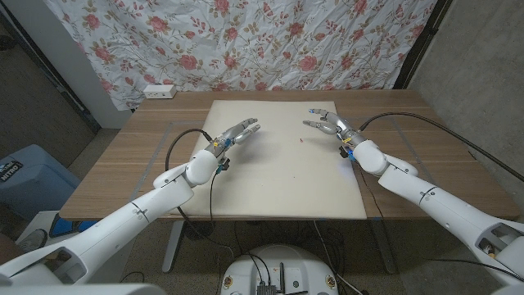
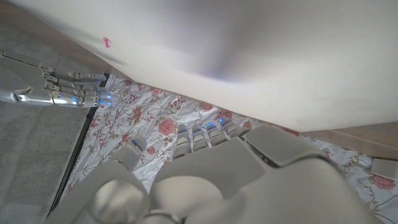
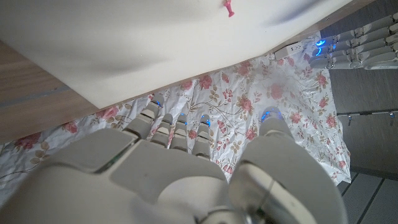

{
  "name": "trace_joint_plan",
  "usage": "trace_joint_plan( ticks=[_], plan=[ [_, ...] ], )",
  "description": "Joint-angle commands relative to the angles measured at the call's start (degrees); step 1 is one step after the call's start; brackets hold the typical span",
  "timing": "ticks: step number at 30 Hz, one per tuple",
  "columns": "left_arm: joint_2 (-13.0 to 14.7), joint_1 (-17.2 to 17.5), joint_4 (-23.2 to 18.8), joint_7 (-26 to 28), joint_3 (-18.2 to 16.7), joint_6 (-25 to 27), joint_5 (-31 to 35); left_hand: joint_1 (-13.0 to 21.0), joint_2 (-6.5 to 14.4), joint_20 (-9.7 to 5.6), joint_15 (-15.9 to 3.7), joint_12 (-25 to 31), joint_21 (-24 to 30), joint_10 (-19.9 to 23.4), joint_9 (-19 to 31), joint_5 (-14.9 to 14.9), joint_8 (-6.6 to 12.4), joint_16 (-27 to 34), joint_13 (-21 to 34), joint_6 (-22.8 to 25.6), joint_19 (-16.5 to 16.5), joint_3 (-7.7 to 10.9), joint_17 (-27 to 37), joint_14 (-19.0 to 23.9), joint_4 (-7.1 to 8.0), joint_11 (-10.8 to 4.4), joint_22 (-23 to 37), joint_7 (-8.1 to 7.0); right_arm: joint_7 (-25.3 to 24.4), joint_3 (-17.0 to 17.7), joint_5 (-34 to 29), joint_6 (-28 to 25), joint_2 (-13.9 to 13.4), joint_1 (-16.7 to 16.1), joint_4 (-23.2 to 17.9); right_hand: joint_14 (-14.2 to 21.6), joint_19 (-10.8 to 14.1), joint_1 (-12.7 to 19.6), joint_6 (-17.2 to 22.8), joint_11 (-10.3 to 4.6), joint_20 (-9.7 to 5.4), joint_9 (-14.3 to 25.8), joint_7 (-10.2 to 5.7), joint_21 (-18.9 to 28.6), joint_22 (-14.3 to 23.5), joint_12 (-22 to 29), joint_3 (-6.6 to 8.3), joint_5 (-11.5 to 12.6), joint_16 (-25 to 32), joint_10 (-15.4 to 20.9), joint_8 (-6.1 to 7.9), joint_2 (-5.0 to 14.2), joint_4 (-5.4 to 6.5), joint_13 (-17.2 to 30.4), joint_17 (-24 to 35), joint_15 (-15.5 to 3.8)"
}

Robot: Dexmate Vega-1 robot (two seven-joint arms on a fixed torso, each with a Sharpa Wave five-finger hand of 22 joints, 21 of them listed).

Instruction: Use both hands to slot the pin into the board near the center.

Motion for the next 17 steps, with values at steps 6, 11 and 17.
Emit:
trace_joint_plan(
  ticks=[6,11,17],
  plan=[
    [-2.9,-0.1,7.0,5.4,-2.7,-7.2,-8.5,0.8,6.3,-5.07,-1.65,0.0,0.2,0.5,0.0,0.2,-0.14,0.2,0.0,0.4,0.5,0.91,0.1,0.3,-0.51,-0.18,0.1,-0.06,-0.1,2.9,5.1,2.3,1.4,-0.7,1.4,1.1,1.1,-1.8,0.7,-0.5,-1.04,-0.1,0.39,0.0,0.0,0.2,-0.16,-0.1,0.4,1.7,-0.08,1.17,0.97,-0.2,-0.3,-1.14],
    [-5.9,1.0,9.4,9.3,-4.1,-9.4,-11.5,0.9,6.3,-4.88,-1.48,0.0,0.3,0.6,0.0,0.2,-0.11,0.2,0.0,0.7,0.9,1.24,0.1,0.5,-0.65,-0.08,0.1,0.09,1.2,3.1,7.3,3.1,1.9,-0.8,2.2,2.4,2.4,-3.3,1.4,-0.17,-1.1,-0.1,0.44,0.3,0.0,0.2,-0.45,-0.4,0.9,2.7,-0.1,1.93,1.55,-0.3,-0.4,-1.42],
    [-6.6,1.2,11.6,9.0,-4.7,-12.3,-14.4,1.1,6.3,-4.6,-1.19,0.1,0.3,0.9,0.0,0.1,-0.02,0.3,0.0,1.2,1.3,1.63,0.1,1.0,-0.8,-0.06,0.0,0.46,2.7,3.6,10.4,1.4,2.4,-1.4,1.4,2.9,2.8,-5.1,1.8,0.22,-0.97,-0.1,0.52,0.3,0.0,0.2,-0.77,-0.4,1.0,3.1,-0.17,2.87,2.48,-0.3,-0.4,-1.29]
  ],
)
